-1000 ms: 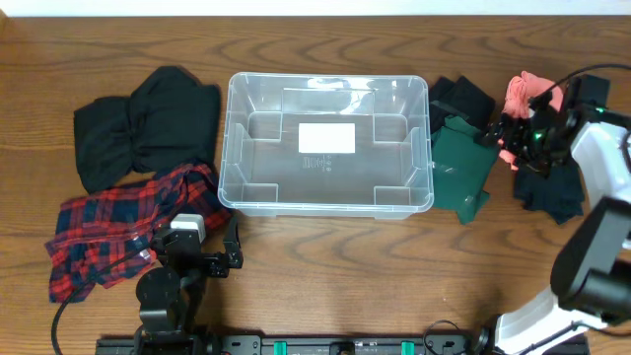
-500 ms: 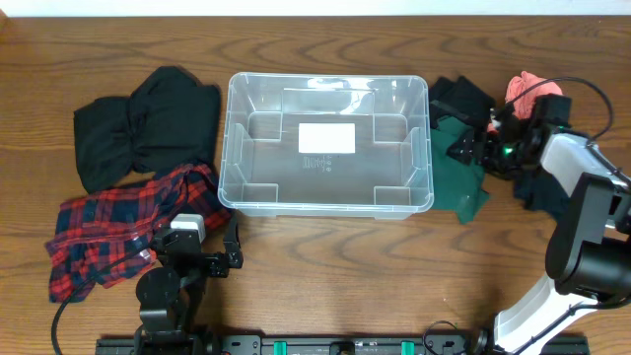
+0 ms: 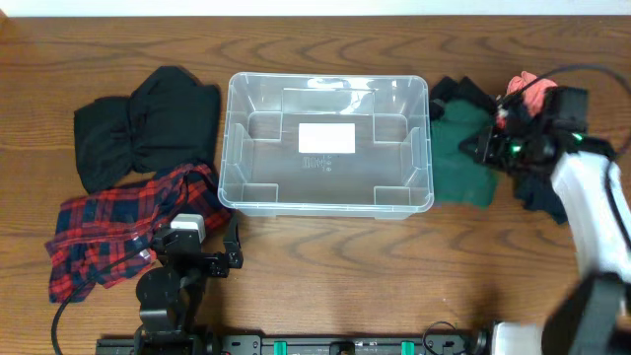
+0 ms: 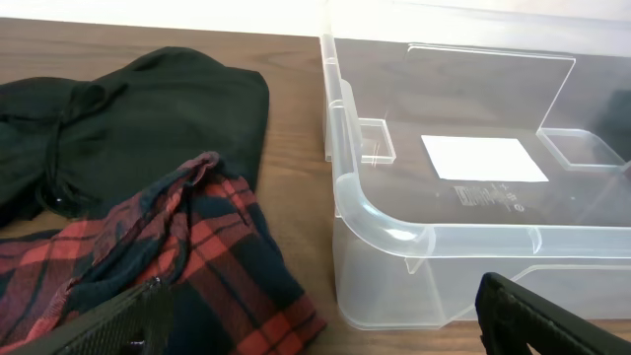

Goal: Pack container
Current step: 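Carry the green cloth with the right gripper into the bin and release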

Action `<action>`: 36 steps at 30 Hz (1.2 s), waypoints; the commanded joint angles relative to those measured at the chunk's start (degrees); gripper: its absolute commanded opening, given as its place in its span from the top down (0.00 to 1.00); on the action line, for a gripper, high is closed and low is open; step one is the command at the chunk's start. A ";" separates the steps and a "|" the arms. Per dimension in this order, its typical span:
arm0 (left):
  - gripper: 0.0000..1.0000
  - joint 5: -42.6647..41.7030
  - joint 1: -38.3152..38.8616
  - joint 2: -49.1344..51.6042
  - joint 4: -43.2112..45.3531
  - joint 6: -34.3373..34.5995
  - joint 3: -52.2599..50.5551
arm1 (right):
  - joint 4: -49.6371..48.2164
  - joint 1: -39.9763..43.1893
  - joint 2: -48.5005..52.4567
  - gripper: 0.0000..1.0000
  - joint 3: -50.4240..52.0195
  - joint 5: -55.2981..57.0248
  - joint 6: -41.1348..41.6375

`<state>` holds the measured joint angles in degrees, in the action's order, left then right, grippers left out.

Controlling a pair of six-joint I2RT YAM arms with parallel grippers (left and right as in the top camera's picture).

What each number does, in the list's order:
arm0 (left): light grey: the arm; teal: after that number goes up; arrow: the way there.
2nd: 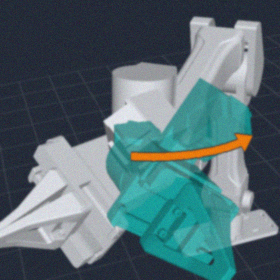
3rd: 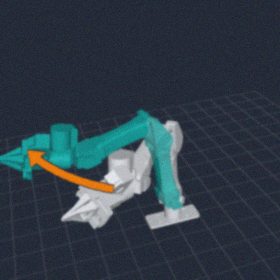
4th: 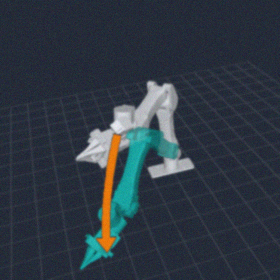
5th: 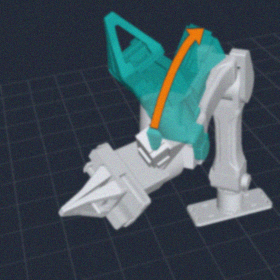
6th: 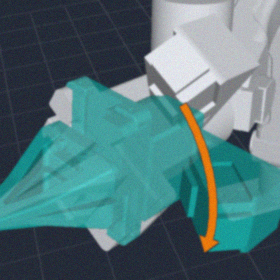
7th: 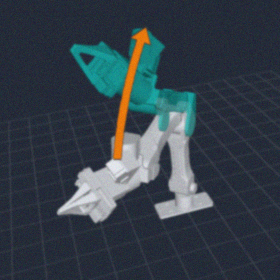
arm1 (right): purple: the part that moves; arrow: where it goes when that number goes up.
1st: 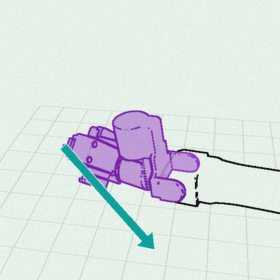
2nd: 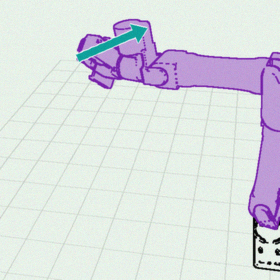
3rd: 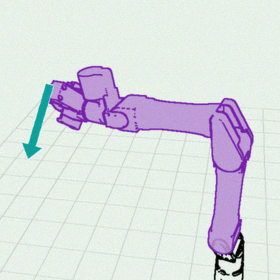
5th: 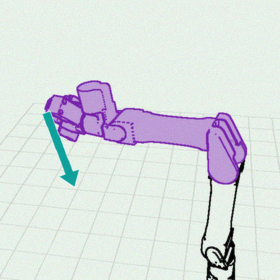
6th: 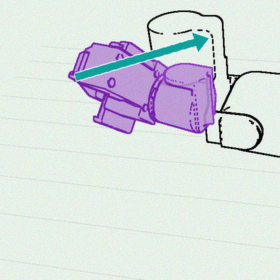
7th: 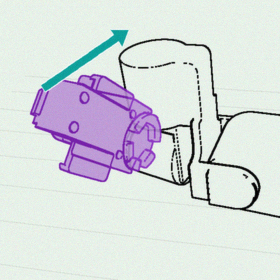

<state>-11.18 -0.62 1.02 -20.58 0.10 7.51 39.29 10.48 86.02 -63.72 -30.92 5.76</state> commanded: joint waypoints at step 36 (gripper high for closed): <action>0.02 0.31 0.17 -0.02 -0.31 -0.50 -1.18 | -8.37 -30.84 4.22 0.40 -4.04 15.69 28.22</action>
<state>-11.16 -0.62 1.02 -20.58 0.10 7.51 30.04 -21.50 92.09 -67.53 -18.28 34.57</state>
